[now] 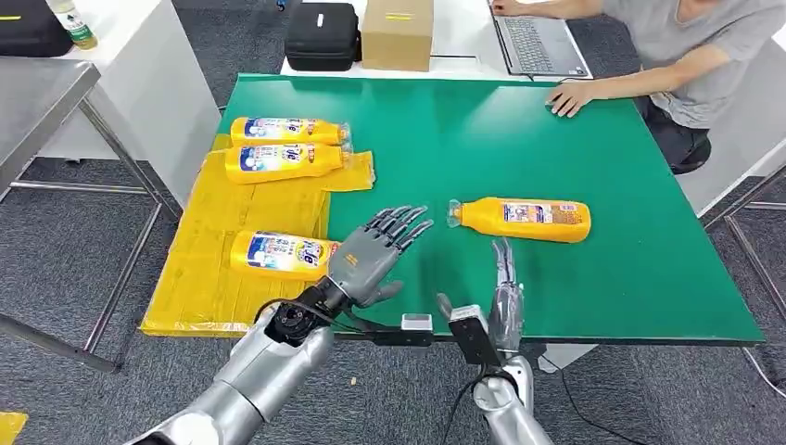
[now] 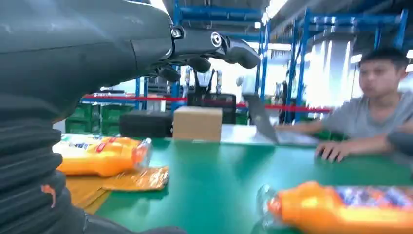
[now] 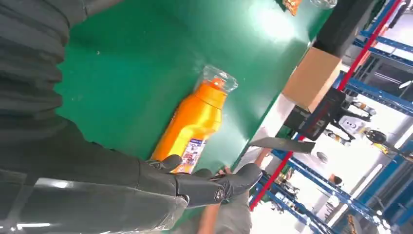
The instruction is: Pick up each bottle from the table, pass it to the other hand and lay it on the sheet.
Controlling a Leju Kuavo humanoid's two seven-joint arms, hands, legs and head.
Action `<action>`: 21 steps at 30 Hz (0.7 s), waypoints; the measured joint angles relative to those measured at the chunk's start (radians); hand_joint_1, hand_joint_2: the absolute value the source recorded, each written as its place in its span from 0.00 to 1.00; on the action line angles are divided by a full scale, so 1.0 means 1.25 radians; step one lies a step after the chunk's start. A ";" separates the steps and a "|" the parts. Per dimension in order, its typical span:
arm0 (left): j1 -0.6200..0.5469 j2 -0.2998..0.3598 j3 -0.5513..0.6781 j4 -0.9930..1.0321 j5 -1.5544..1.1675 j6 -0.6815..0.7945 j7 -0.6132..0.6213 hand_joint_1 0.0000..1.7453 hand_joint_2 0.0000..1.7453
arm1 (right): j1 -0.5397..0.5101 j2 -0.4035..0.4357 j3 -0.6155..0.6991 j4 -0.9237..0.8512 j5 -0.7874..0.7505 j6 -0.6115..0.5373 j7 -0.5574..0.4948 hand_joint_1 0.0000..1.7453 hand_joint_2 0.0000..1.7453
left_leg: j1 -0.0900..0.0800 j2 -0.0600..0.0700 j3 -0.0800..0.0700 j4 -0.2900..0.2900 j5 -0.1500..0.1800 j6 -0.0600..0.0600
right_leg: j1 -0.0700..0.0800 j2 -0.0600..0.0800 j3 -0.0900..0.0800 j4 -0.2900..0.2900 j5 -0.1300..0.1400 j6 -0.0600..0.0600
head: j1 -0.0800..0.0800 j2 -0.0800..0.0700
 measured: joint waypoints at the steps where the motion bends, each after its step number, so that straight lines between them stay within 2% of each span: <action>1: 0.003 0.000 0.000 -0.006 0.014 0.022 -0.006 0.00 1.00 | 0.001 0.000 -0.002 -0.005 0.002 0.000 0.000 0.00 1.00 | 0.000 0.000 0.000 0.000 0.000 0.000 | 0.000 0.000 0.000 0.000 0.000 0.000 | 0.000 0.000; 4: 0.005 -0.003 -0.001 -0.018 0.108 0.090 -0.052 0.00 1.00 | 0.005 0.008 -0.008 -0.023 -0.039 0.008 0.000 0.00 1.00 | 0.000 0.000 0.000 0.000 0.000 0.000 | 0.000 0.000 0.000 0.000 0.000 0.000 | 0.000 0.000; 8: 0.008 -0.007 -0.004 -0.029 0.277 0.105 -0.123 0.00 1.00 | 0.015 0.024 -0.030 -0.075 -0.180 0.114 0.000 0.00 1.00 | 0.000 0.000 0.000 0.000 0.000 0.000 | 0.000 0.000 0.000 0.000 0.000 0.000 | 0.000 0.000; 16: 0.028 -0.011 -0.005 -0.024 0.499 0.030 -0.249 0.00 1.00 | 0.074 0.062 -0.147 -0.204 -0.221 0.236 0.000 0.00 1.00 | 0.000 0.000 0.000 0.000 0.000 0.000 | 0.000 0.000 0.000 0.000 0.000 0.000 | 0.000 0.000; 21: 0.036 -0.017 -0.012 -0.018 0.592 -0.031 -0.281 0.00 1.00 | 0.124 0.078 -0.199 -0.299 -0.203 0.225 0.000 0.00 1.00 | 0.000 0.000 0.000 0.000 0.000 0.000 | 0.000 0.000 0.000 0.000 0.000 0.000 | 0.000 0.000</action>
